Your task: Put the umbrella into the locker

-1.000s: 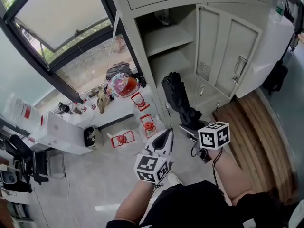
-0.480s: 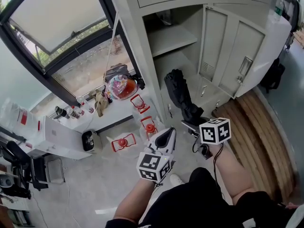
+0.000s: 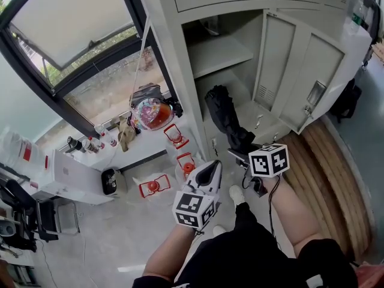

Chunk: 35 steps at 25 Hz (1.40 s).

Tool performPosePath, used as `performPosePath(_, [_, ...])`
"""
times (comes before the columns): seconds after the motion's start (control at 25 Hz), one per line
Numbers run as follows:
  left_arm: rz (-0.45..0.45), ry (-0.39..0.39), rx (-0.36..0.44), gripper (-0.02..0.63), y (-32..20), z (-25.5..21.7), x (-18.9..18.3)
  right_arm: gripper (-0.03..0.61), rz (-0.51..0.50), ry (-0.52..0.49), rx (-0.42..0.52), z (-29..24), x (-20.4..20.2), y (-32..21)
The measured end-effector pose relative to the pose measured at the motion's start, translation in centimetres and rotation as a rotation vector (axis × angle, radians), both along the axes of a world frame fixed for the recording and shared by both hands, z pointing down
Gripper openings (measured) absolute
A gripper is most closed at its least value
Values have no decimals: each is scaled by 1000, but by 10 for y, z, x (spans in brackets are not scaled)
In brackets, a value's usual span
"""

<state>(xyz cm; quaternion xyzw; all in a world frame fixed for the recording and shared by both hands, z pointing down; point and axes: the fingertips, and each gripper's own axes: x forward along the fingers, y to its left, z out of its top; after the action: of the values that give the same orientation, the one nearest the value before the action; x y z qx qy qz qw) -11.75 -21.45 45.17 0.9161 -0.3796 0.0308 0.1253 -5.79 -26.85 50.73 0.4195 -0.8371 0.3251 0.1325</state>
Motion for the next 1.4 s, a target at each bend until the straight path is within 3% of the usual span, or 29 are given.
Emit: performPosePath(1.4, [-66,-1,30,15,-137,-8,51,230,-112,151,-13,1,22,-195])
